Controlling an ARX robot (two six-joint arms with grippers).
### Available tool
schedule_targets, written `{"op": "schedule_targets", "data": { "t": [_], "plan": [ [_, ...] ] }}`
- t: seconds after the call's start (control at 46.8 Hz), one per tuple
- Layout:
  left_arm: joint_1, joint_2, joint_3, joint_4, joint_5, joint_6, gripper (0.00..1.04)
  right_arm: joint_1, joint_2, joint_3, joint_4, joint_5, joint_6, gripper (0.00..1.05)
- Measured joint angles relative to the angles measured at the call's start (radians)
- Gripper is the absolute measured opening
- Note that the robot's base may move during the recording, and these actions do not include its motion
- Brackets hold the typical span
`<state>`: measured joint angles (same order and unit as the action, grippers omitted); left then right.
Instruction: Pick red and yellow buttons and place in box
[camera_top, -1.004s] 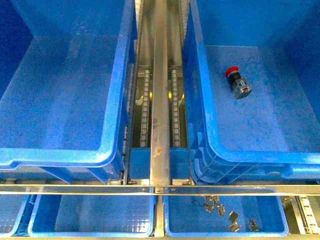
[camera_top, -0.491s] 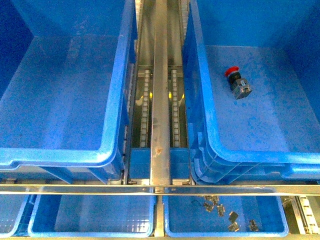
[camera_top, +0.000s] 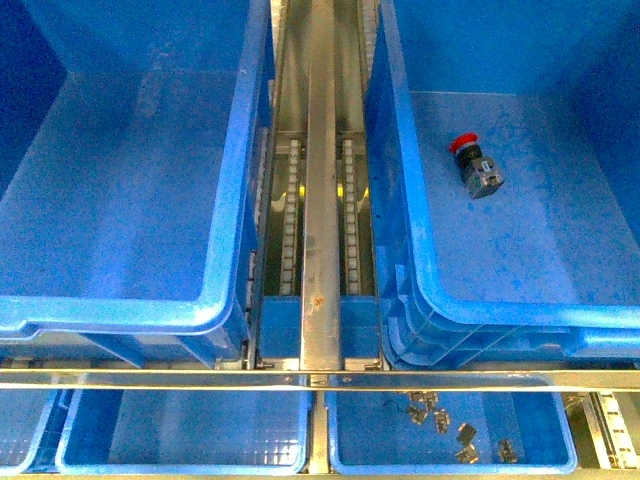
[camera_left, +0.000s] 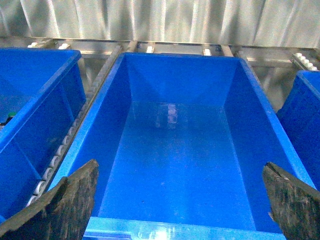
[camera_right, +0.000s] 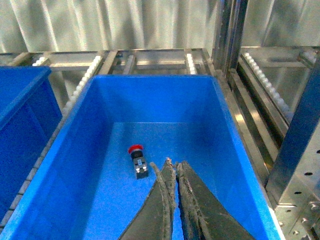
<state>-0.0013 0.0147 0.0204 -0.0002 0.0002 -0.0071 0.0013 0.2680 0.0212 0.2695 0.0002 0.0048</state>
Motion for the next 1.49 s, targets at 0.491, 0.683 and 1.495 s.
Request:
{"op": "schedule_targets", "data": {
  "t": [0.491, 0.683, 1.495],
  "plan": [
    [0.000, 0.000, 0.000, 0.000, 0.000, 0.000, 0.97, 0.000, -0.250, 0.000, -0.263, 0.000, -0.001, 0.04],
    [0.000, 0.000, 0.000, 0.000, 0.000, 0.000, 0.97, 0.000, -0.261, 0.000, -0.268, 0.000, -0.001, 0.04],
    [0.002, 0.000, 0.000, 0.000, 0.001, 0.000, 0.97, 0.000, -0.264, 0.000, -0.269, 0.005, -0.002, 0.99]
  ]
}}
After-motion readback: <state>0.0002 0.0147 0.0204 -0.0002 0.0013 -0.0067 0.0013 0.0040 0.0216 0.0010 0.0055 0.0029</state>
